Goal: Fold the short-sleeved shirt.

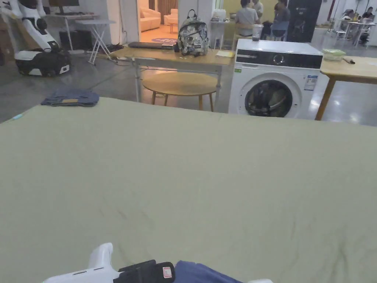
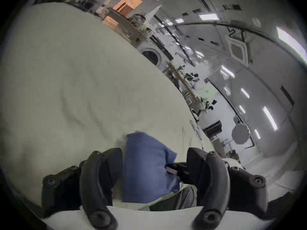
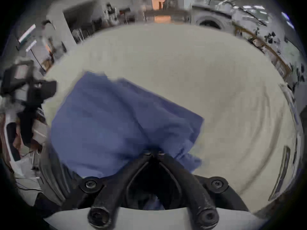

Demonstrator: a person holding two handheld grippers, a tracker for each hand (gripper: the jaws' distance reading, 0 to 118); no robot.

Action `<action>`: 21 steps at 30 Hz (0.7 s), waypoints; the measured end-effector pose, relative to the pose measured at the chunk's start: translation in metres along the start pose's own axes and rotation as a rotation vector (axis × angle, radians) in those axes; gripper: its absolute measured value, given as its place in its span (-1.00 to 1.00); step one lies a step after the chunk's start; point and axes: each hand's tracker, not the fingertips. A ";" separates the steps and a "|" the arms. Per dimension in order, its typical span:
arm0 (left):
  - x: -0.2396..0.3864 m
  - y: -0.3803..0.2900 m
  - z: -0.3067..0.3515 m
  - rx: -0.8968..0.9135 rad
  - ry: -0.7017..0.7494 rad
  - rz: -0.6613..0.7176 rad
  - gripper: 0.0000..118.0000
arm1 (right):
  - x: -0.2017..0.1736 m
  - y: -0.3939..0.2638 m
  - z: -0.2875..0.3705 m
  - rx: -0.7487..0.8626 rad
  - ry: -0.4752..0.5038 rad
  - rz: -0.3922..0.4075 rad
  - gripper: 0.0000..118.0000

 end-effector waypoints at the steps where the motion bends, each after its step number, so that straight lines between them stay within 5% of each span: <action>1: -0.013 -0.001 -0.007 -0.015 -0.014 0.025 0.37 | 0.001 0.003 0.006 0.044 -0.004 -0.018 -1.00; 3: -0.025 -0.003 -0.027 -0.075 0.031 0.051 0.29 | -0.001 0.007 0.015 0.029 -0.005 -0.028 -1.00; 5: -0.027 -0.010 -0.056 -0.138 0.047 0.085 -0.44 | 0.000 0.001 0.013 0.034 -0.016 -0.006 -1.00; 8: -0.033 -0.018 -0.076 -0.177 -0.069 0.094 -0.47 | 0.000 -0.006 0.014 0.063 -0.017 -0.031 -1.00; 10: -0.045 -0.017 -0.083 -0.175 0.004 0.097 -0.47 | 0.005 -0.007 0.019 0.078 0.000 -0.051 -1.00; 13: -0.040 -0.012 -0.062 -0.108 -0.017 0.120 -0.47 | 0.014 -0.022 0.048 0.316 0.148 -0.081 -1.00; 16: -0.045 0.010 -0.016 0.006 -0.059 0.161 -0.47 | 0.020 -0.023 0.081 0.333 0.224 -0.163 -1.00; 21: -0.096 0.079 0.096 0.134 0.234 0.106 -0.47 | 0.039 -0.042 0.115 0.362 0.251 -0.235 -1.00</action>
